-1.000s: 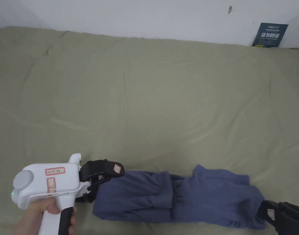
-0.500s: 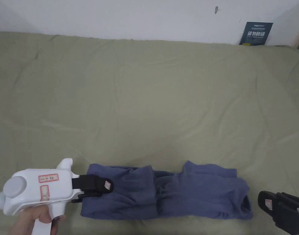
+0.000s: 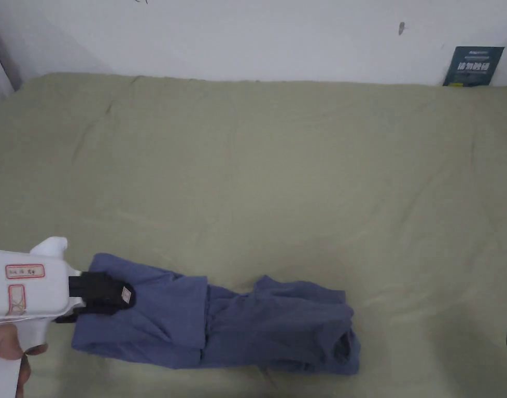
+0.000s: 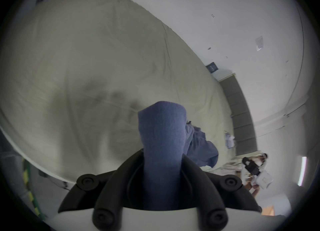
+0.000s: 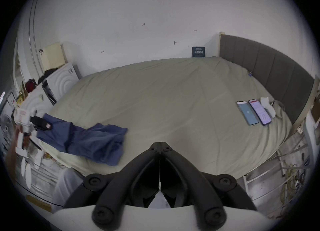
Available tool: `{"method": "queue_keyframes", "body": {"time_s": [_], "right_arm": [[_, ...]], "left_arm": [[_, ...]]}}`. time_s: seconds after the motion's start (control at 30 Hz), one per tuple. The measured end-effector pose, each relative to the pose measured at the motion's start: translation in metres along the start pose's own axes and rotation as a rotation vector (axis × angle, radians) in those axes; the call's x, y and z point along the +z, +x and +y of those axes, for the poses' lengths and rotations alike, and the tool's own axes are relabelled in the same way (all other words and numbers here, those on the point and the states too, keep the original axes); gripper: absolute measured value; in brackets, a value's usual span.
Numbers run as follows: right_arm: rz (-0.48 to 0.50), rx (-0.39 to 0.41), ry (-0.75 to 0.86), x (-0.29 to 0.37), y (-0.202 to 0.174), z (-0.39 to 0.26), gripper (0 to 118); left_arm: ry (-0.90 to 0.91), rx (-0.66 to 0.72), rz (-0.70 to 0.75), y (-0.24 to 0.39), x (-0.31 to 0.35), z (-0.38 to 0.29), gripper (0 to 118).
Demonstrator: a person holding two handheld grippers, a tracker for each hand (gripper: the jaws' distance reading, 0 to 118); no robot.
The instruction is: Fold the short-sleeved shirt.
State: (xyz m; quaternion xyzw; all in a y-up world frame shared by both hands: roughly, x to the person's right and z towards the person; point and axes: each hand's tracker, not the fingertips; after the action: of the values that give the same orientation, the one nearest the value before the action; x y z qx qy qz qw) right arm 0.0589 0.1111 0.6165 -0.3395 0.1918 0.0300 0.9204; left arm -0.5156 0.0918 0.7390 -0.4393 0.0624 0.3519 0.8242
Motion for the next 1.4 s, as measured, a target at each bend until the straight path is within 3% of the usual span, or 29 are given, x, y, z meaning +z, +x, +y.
{"method": "queue_keyframes", "body": {"time_s": [0.07,0.4,0.5,0.67,0.7,0.77,0.8,0.93,1.07,1.2,1.23,1.27,1.3,1.4], "right_arm": [[-0.047,0.019,-0.005,0.0,-0.002,-0.002,2],[-0.005,0.009,-0.028,0.0,0.004,-0.016,2],[0.011,-0.007,-0.027,-0.003,0.008,-0.019,2],[0.033,-0.035,-0.052,-0.007,0.013,-0.021,2],[0.032,-0.046,-0.059,-0.008,0.014,-0.021,2],[0.036,-0.055,-0.062,-0.007,0.015,-0.024,2],[0.036,-0.055,-0.067,-0.007,0.016,-0.025,2],[0.043,-0.068,-0.078,0.0,0.022,-0.027,2],[0.048,-0.093,-0.07,0.0,0.027,-0.025,2],[0.071,-0.121,-0.066,-0.004,0.026,-0.024,2],[0.078,-0.127,-0.064,-0.004,0.025,-0.025,2],[0.087,-0.132,-0.066,-0.006,0.024,-0.026,2],[0.096,-0.135,-0.068,-0.007,0.023,-0.026,2],[0.109,-0.143,-0.082,-0.011,0.019,-0.029,2]], "left_arm": [[-0.013,-0.024,0.055,0.02,-0.002,-0.001,11],[-0.084,-0.277,0.254,0.146,-0.045,-0.019,11],[-0.098,-0.401,0.297,0.188,-0.071,-0.033,11],[-0.152,-0.489,0.347,0.242,-0.147,-0.059,12],[-0.161,-0.487,0.338,0.251,-0.164,-0.064,19],[-0.174,-0.437,0.246,0.259,-0.194,-0.069,94],[-0.192,-0.425,0.198,0.262,-0.21,-0.07,118],[-0.19,-0.394,0.192,0.263,-0.223,-0.071,118],[-0.142,-0.348,0.077,0.248,-0.179,-0.054,117],[-0.074,-0.304,-0.003,0.214,-0.119,-0.037,112],[-0.052,-0.283,-0.022,0.205,-0.107,-0.035,102],[-0.025,-0.256,-0.069,0.19,-0.1,-0.035,62],[-0.035,-0.216,-0.097,0.174,-0.103,-0.035,0],[-0.101,-0.067,-0.122,0.141,-0.114,-0.036,0]]}}
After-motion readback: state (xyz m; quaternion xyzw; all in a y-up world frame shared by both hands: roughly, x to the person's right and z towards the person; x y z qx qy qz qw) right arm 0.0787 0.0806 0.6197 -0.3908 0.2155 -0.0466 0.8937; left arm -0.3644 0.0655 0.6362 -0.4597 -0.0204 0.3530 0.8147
